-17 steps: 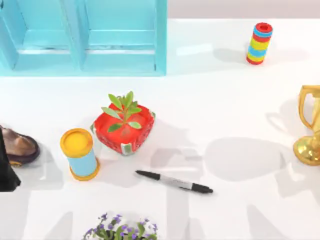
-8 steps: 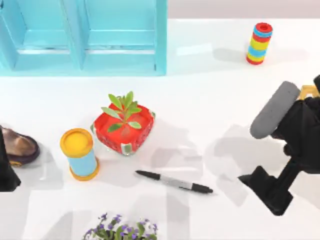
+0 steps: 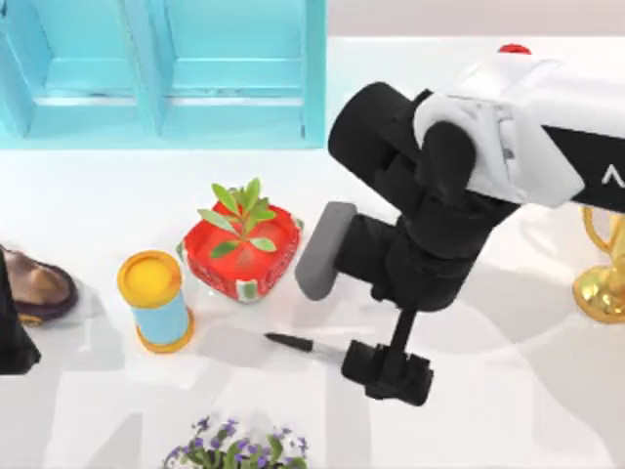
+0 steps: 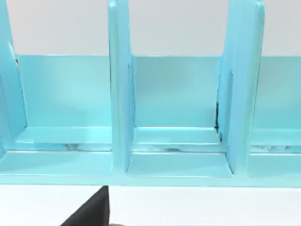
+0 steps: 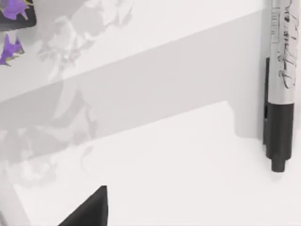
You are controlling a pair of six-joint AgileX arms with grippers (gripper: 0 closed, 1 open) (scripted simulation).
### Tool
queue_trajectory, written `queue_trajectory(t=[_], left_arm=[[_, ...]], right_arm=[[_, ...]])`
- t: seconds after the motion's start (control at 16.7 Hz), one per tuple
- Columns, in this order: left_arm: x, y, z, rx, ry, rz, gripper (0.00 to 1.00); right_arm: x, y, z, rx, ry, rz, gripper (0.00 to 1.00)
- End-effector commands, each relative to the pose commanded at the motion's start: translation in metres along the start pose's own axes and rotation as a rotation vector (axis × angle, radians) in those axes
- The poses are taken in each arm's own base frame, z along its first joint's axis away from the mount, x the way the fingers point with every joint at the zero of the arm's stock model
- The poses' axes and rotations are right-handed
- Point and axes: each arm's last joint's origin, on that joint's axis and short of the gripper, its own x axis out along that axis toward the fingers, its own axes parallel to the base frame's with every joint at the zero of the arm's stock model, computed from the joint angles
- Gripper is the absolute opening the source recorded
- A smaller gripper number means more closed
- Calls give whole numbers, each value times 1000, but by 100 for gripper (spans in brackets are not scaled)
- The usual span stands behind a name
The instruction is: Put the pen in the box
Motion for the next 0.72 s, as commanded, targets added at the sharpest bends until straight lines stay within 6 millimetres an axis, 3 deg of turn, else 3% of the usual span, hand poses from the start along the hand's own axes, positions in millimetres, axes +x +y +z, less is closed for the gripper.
queue_trajectory(t=[0.36,0.72], left_arm=[[0,0,0,0,0,0,100],[0,0,0,0,0,0,100]], right_arm=[[22,-31,46,-40,129,50,100],[20,-46,55,-39,139,43,100]])
